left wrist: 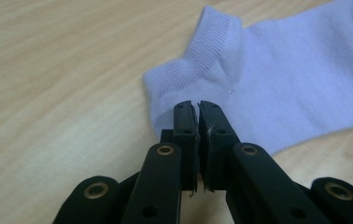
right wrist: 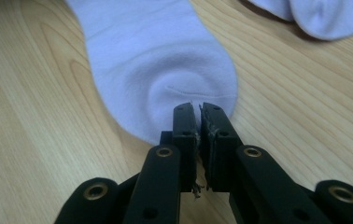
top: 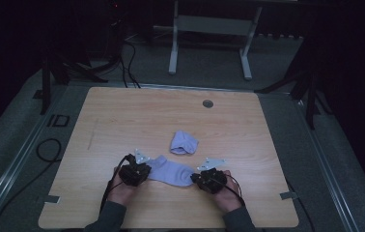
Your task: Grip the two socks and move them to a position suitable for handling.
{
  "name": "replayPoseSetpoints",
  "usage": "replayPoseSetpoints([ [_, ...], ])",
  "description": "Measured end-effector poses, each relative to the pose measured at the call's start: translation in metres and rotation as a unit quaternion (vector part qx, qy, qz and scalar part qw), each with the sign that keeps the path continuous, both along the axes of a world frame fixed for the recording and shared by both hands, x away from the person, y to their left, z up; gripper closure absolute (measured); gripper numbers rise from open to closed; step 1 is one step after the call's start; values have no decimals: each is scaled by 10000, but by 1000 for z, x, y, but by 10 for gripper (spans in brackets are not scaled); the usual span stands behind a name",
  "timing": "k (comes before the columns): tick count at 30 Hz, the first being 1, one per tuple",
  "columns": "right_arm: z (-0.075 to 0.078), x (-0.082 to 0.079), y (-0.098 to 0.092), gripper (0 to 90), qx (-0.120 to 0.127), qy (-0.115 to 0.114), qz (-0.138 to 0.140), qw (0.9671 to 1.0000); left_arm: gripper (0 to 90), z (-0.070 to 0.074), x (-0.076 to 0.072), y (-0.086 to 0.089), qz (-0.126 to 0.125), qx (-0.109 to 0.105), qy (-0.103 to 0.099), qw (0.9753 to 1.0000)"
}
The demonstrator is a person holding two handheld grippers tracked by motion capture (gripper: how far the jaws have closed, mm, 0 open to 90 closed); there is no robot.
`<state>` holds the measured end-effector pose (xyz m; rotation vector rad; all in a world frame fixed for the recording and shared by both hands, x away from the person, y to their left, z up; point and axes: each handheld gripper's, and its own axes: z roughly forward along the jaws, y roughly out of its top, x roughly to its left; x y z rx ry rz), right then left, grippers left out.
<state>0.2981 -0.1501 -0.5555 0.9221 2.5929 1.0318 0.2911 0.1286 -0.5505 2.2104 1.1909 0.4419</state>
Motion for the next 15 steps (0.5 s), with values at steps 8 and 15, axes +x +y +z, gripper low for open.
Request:
replayPoseSetpoints([
  [8,2,2,-18,856,14,149,-272,9995,849,-1,-14,-9,-203,-177,61,9996],
  [15,19,13,-35,855,334,118,-609,9975,823,-3,-21,-13,-241,-341,72,9991],
])
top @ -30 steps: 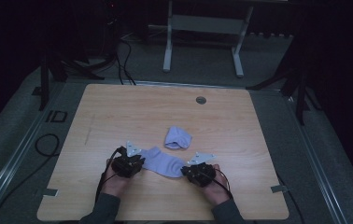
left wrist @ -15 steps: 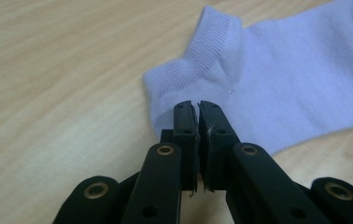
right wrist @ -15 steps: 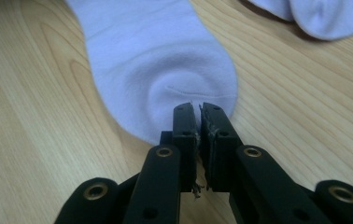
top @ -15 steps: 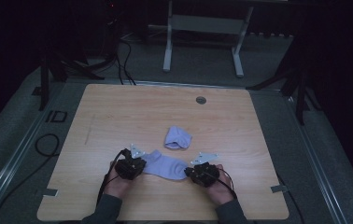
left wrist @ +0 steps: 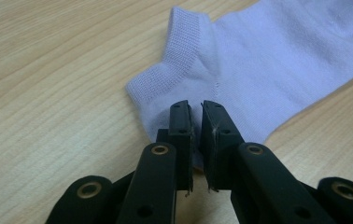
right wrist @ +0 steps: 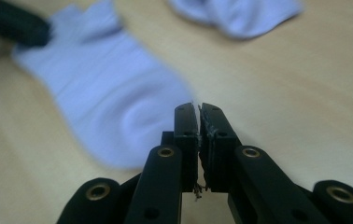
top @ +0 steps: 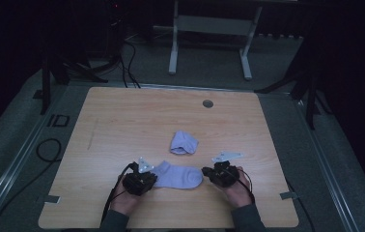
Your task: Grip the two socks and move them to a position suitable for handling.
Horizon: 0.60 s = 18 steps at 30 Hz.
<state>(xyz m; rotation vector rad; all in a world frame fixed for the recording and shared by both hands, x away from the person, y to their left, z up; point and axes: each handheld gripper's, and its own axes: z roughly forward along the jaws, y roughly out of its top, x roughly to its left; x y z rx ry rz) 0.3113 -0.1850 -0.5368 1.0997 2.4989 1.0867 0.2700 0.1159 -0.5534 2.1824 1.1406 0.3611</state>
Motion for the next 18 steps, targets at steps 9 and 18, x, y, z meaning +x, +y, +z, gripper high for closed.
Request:
replayPoseSetpoints([
  [9,18,50,18,841,-331,-356,-381,9981,792,-1,-3,-1,-10,-41,5,10000],
  [18,9,107,44,744,-668,-215,-781,9945,788,-1,-4,-3,-4,-56,-27,10000],
])
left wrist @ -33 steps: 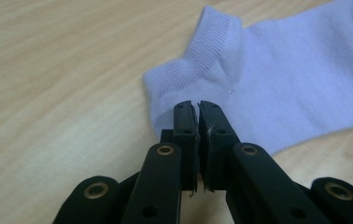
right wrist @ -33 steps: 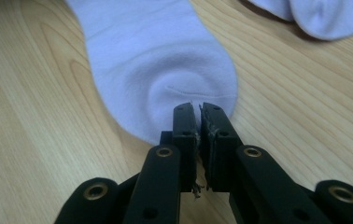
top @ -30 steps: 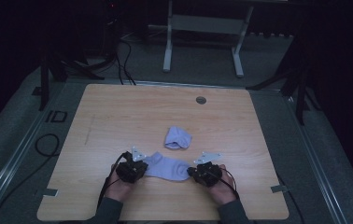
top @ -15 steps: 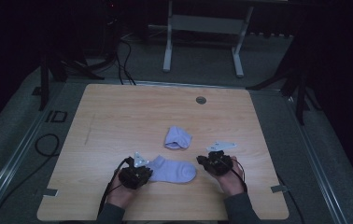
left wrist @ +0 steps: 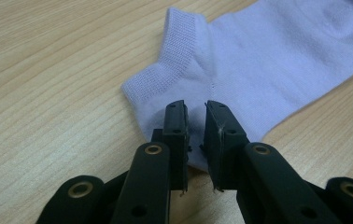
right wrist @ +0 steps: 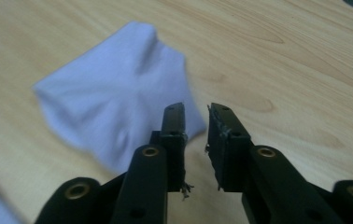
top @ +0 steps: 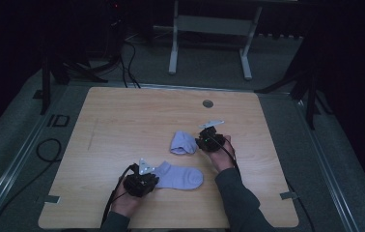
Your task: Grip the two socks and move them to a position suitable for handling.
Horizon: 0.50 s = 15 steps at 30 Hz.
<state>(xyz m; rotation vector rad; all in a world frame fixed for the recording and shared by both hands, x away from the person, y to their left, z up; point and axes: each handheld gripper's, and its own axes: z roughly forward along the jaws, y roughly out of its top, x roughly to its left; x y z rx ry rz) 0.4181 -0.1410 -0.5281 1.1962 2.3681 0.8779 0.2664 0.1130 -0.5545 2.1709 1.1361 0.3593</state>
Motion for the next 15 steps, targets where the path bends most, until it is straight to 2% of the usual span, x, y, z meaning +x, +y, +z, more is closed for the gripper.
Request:
replayPoseSetpoints([
  [5,-10,15,5,718,-5,209,-163,9996,787,0,0,0,-27,16,-1,10000],
  [6,-16,19,6,716,-35,321,-249,9992,787,0,0,0,-22,7,-2,10000],
  [9,-18,20,6,715,-30,338,-270,9991,787,0,0,0,-21,-2,-2,10000],
  [11,-18,19,7,783,-61,327,-156,9993,786,0,1,0,-24,-12,5,10000],
  [15,-18,21,6,838,56,450,-144,9989,786,0,0,-1,-17,-3,-1,10000],
])
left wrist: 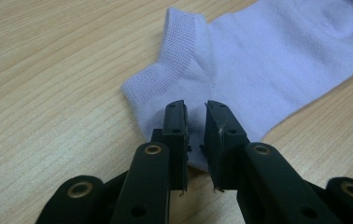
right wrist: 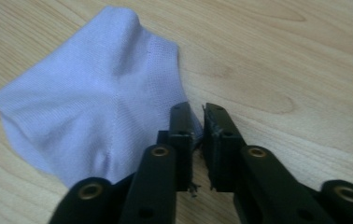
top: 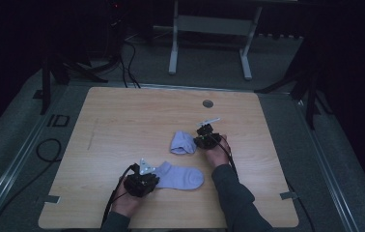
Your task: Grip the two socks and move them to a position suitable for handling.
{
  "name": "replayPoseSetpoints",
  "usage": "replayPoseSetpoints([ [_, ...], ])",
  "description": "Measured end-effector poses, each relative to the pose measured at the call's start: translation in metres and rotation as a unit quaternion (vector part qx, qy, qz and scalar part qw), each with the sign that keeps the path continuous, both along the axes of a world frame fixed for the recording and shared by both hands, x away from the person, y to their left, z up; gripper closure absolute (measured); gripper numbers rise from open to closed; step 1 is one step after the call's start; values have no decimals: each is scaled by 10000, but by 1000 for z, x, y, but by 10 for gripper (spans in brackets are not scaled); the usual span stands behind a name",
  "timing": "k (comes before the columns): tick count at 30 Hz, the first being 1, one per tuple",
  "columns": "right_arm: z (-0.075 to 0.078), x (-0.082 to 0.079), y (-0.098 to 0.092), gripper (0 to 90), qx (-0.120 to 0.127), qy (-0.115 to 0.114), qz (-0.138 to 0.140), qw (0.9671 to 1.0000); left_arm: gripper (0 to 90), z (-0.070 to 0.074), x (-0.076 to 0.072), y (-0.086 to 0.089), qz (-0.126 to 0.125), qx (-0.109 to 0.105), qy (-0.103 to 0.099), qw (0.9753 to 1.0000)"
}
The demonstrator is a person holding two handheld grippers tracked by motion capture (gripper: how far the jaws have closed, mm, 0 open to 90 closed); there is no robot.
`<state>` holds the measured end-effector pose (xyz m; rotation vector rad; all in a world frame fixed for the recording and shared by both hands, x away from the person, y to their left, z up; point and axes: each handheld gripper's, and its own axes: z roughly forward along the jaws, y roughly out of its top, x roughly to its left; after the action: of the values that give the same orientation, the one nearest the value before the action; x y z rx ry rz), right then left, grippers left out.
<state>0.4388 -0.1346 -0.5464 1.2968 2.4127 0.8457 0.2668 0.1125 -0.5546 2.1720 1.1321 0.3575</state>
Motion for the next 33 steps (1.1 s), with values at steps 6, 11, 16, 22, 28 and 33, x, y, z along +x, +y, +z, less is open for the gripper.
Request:
replayPoseSetpoints([
  [6,4,1,-10,874,-109,-21,-114,9999,786,0,0,1,5,-40,15,10000],
  [11,22,-4,-21,874,-145,-309,-96,9994,770,1,1,2,43,-118,62,9999],
  [16,40,-11,-24,875,-138,-528,33,9985,762,4,2,6,112,-203,52,9997],
  [22,63,-24,-13,875,-312,-943,348,9945,747,10,5,19,217,-702,79,9973],
  [28,78,-35,15,875,-517,-1068,984,9881,732,15,9,31,392,-762,11,9963],
  [33,75,-37,42,874,-480,-933,1441,9840,730,14,12,36,496,-754,8,9959],
])
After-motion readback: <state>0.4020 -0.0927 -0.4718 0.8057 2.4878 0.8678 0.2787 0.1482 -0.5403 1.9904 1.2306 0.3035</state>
